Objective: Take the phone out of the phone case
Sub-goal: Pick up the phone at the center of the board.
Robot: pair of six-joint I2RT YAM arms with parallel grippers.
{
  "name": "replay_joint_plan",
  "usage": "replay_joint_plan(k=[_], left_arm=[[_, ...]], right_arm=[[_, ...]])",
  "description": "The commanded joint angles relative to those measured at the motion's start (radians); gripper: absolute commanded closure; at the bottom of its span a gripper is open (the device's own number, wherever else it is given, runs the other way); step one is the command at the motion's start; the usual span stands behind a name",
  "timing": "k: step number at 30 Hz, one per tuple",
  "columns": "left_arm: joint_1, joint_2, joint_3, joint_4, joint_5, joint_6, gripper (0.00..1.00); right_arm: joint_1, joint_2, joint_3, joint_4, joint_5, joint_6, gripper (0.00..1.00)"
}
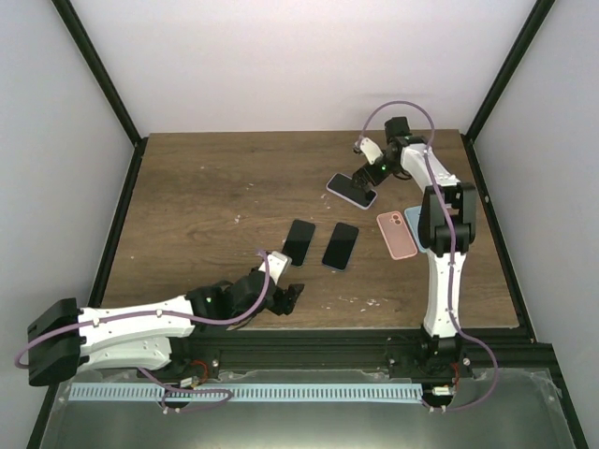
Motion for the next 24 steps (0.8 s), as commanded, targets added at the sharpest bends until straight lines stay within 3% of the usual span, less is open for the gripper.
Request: replay_joint_plan(k=[1,11,16,24], left_arm=[[-0.003,0.001,-0.014,0.022,0.006,-0.005,0.22],[-0.003,-0.009,-0.034,0.032,0.005,-0.016,0.22],[-0.002,-0.018,-0.051,0.052,0.006,-0.019,0.22],[-0.003,-0.002,-0.059,0.085,0.018,-0.021,0.22]], right_arm=[[0.017,0.075,0.114,-0.053,0.02,-0.093,0.0],[0.017,0.269,0.294,-0.223,-0.033,-0.091,0.0],[0.019,0.277,0.271,-0.283,-0.108,-0.096,0.0],[0.06,0.238,0.159,-0.289,-0.065,-0.08,0.0]])
